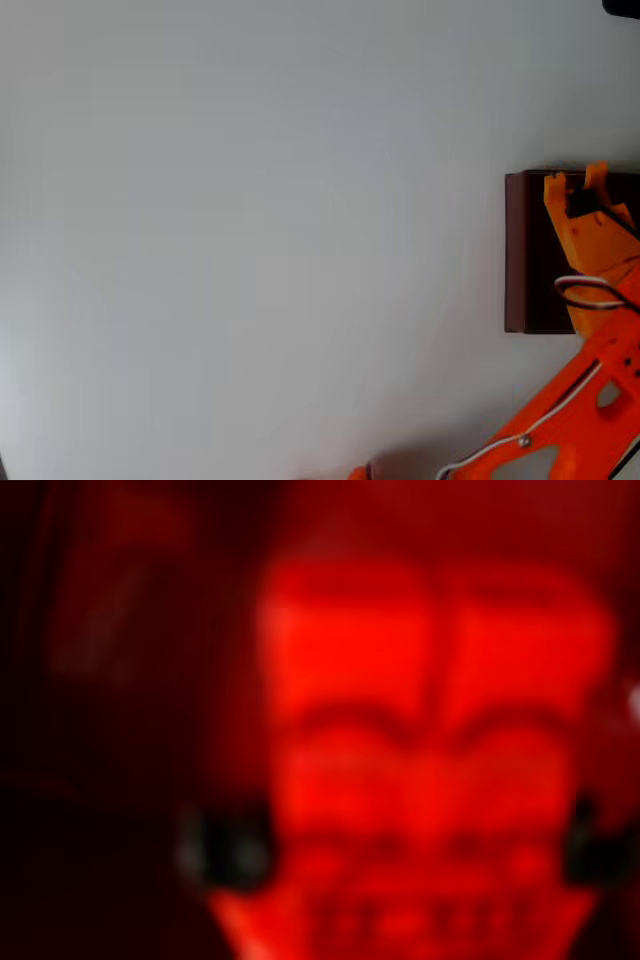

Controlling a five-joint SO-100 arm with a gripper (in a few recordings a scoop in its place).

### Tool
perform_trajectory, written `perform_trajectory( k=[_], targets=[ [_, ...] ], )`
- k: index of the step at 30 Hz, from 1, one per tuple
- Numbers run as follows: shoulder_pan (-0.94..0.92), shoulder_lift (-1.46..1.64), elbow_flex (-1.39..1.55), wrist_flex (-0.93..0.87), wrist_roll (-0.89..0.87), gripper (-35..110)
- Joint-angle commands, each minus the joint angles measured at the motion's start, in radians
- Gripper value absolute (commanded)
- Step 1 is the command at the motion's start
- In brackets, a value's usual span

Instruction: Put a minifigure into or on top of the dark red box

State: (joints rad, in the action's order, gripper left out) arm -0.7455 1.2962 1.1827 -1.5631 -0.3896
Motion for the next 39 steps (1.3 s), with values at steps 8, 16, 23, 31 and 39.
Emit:
perform_trajectory(
  k=[8,16,23,31,39],
  targets=[
    [-0.018,-0.156,-0.183,-0.018,0.000,0],
    [-0.031,-0.173,-0.202,-0.028,0.020,10],
    [-0.038,-0.155,-0.195,-0.058,0.029,13],
    [-0.031,0.054,-0.023,-0.067,0.029,13],
    [0.054,0.420,0.295,-0.049,0.031,13]
  ],
)
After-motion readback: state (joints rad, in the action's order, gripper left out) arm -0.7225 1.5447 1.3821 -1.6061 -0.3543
